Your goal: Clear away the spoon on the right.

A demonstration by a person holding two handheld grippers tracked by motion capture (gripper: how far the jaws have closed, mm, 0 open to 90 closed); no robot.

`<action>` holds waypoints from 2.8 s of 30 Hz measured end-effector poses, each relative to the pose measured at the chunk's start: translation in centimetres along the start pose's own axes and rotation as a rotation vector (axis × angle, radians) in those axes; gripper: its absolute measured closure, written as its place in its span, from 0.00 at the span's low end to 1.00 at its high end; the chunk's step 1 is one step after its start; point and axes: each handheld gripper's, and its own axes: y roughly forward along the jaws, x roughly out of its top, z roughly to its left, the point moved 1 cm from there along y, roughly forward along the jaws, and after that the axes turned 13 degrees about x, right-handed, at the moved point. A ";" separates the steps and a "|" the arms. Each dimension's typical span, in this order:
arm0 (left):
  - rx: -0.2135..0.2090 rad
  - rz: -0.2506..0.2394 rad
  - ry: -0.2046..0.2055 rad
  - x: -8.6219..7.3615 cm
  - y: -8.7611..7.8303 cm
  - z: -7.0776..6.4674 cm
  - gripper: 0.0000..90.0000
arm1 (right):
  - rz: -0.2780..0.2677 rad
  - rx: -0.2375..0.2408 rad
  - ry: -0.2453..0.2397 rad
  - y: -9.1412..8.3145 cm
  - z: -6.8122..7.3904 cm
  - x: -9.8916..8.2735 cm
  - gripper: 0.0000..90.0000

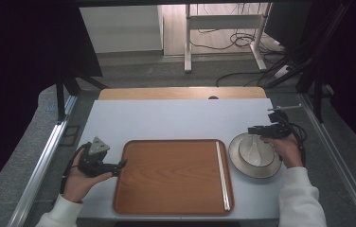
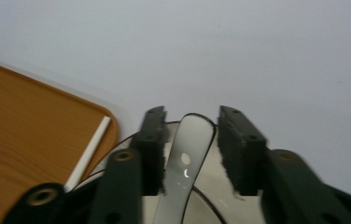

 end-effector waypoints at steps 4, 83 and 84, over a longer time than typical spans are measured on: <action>-0.001 -0.001 0.003 0.0 0.0 -0.1 0.16 | -0.009 0.021 0.022 -0.3 -0.1 -0.1 0.79; 0.001 -0.007 0.002 0.0 -0.2 -0.1 0.16 | 0.087 0.268 -0.478 2.9 18.0 1.2 0.94; 0.001 -0.006 0.002 0.0 -0.1 -0.1 0.16 | 0.099 0.270 -0.478 3.2 18.1 1.1 0.94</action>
